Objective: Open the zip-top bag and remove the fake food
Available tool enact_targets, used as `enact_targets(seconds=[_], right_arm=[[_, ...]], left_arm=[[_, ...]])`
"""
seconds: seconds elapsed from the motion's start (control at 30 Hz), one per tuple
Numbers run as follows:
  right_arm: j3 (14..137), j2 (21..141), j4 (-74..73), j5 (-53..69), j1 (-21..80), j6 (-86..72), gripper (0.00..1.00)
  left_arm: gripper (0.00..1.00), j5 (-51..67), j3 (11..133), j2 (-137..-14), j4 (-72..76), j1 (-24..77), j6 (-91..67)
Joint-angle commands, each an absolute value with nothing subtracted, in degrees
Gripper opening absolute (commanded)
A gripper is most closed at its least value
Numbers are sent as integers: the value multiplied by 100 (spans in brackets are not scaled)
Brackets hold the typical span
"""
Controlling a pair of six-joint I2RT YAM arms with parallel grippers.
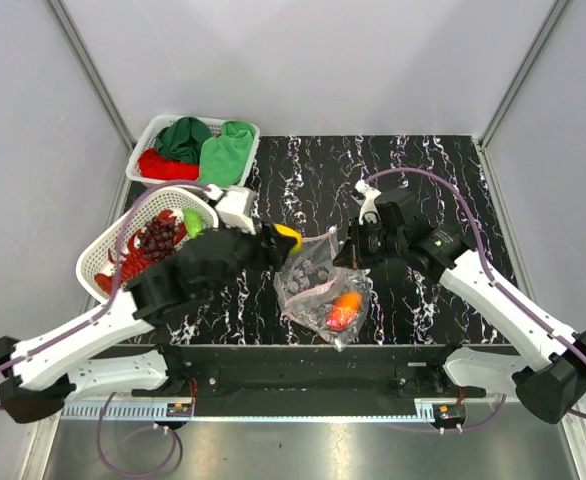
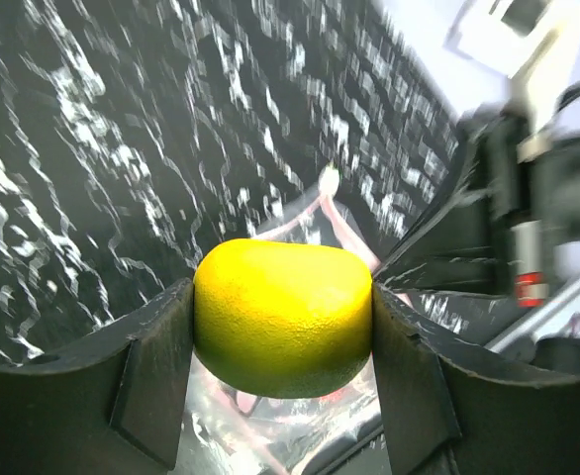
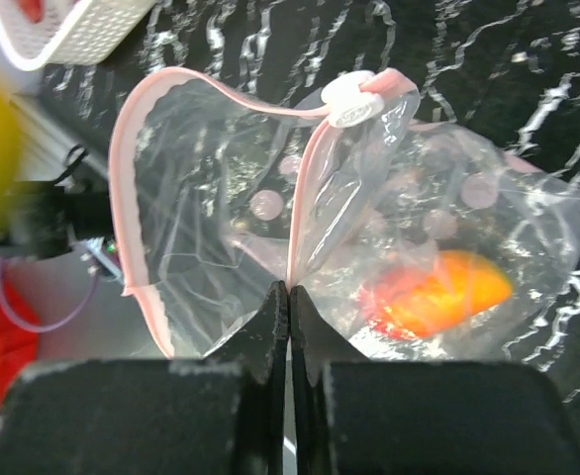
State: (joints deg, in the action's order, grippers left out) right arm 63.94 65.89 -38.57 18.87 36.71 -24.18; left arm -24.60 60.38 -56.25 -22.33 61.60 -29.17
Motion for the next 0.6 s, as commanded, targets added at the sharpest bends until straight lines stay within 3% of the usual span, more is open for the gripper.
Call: enact_targets(seconds=[0.0,0.2,0.33,0.57], right_arm=[[6750,6732,-3946,1248,3648,-2083,0],[7101,6952,-3973,1309,3349,-1872,0],[7286,7040,-3964,1608,3103,-1644,0],[7576,7216,-4008,1995,2918,-1380,0]], left_arm=[[0,-2820,6284,-4949,-2231,5758,-2662],[0,-3042,6179,-4834,-3374,3660,-3523],[0,-2954,5705,-5210,-3148,2185,-3621],[0,-2319,5133,-6151,-2646,880,-3823]])
